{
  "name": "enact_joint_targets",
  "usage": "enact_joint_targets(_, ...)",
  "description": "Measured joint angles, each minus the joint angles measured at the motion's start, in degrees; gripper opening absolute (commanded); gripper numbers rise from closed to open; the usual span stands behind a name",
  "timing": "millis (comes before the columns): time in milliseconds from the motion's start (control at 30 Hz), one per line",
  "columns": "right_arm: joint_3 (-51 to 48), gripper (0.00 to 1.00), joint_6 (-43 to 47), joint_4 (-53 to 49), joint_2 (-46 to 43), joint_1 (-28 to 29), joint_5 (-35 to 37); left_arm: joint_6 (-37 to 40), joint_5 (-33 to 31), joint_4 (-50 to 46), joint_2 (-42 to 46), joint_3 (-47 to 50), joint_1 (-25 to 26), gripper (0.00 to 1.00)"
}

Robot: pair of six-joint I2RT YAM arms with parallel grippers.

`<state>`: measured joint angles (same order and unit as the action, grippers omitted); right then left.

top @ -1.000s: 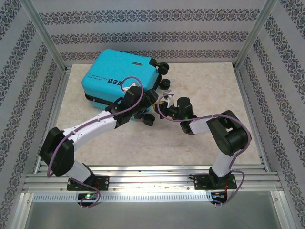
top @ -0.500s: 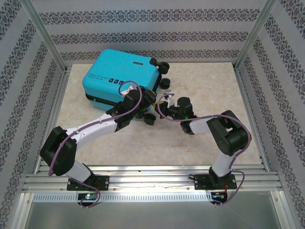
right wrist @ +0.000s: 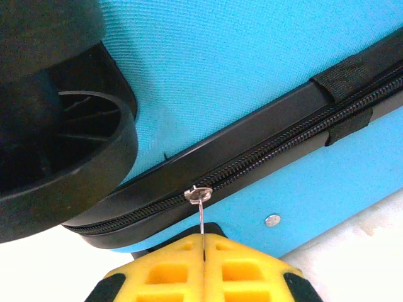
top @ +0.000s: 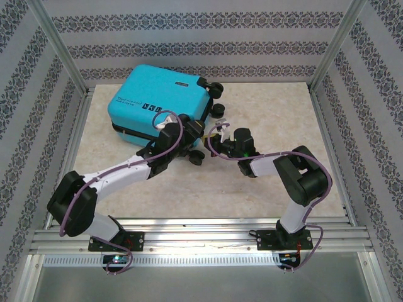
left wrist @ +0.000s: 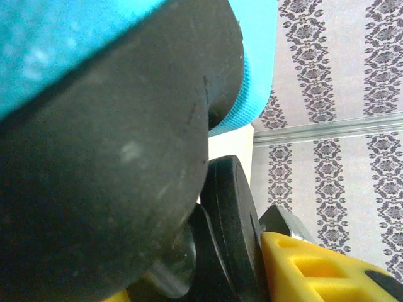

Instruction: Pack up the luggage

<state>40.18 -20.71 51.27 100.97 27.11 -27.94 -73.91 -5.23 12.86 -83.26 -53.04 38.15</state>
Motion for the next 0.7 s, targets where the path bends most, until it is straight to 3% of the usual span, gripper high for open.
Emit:
enact_joint_targets(400,3.7,0.0,3.1,-7.0,-0.3,0.0,5.6,7.5,5.1,-7.8,6.1,1.9,-2.0,0.13)
enact_joint_targets(700,5.5,0.0,3.1,-9.7,-0.3,-1.8,10.1,11.7,15.6,-7.3,7.1,3.1,-5.9,0.11)
